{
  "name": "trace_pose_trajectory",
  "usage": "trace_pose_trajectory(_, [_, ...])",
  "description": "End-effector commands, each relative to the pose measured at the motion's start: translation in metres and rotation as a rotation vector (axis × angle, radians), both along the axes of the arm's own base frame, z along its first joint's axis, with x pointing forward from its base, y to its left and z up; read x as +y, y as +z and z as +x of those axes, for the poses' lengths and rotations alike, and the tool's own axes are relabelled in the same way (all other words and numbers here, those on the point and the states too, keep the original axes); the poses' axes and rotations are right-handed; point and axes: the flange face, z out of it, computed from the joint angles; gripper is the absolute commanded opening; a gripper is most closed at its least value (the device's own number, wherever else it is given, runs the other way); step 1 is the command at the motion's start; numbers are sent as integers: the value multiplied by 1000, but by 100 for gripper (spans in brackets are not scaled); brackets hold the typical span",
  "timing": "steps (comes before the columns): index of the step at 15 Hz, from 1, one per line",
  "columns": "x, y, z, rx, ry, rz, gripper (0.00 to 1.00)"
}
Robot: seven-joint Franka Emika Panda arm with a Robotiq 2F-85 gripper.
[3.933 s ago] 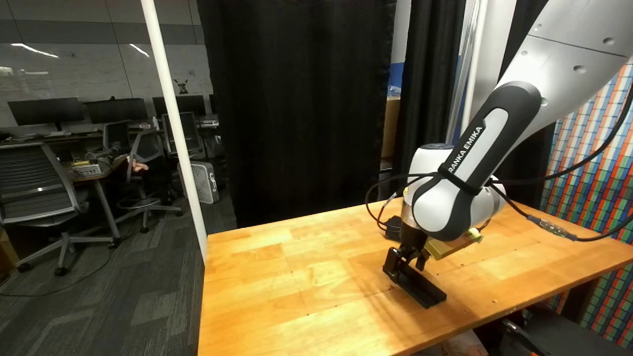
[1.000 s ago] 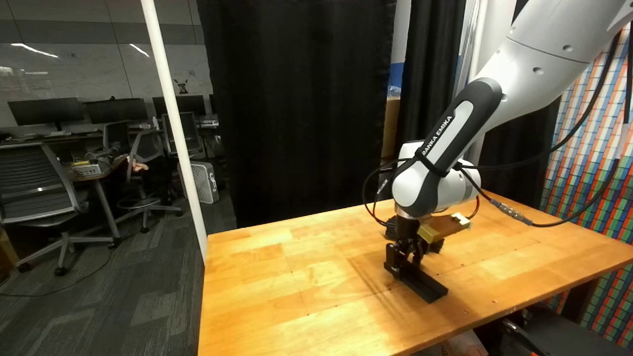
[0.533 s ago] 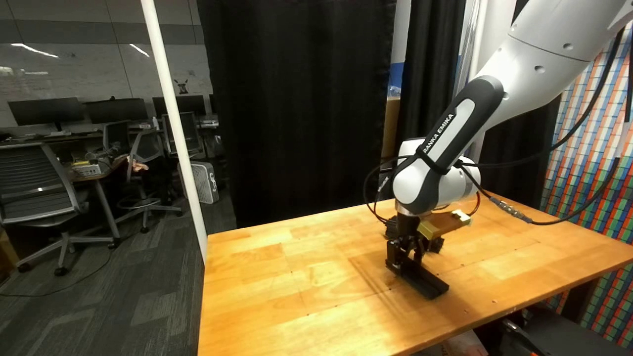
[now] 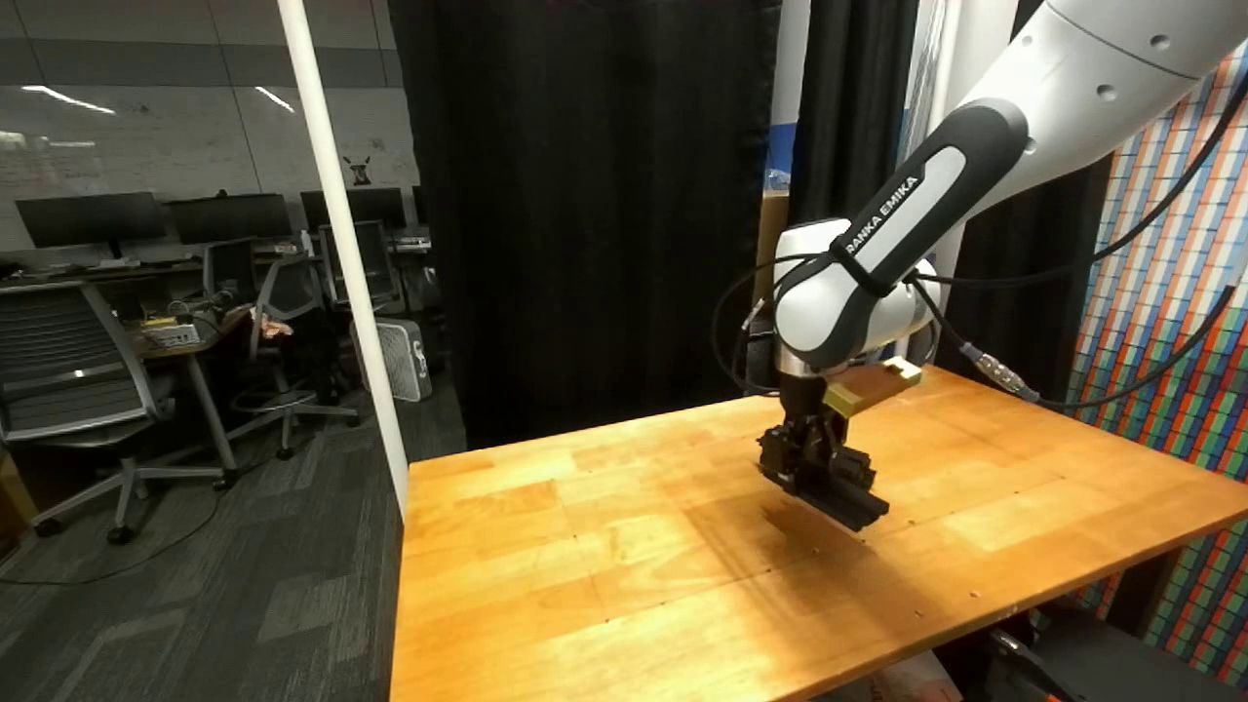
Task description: Connect the black pads
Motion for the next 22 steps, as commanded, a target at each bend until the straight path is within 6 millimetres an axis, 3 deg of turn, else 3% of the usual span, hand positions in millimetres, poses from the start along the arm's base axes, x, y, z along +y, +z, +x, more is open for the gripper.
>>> trace_pose_trajectory(1, [-21, 33, 19, 2, 22, -56, 45])
trace_pose_trajectory(6, [-51, 59, 42, -10, 87, -74, 45])
trace_pose_trajectory(10, [-69, 66, 58, -27, 153, -86, 45])
trace_pose_trajectory(22, [-91, 34, 81, -36, 300, -51, 45])
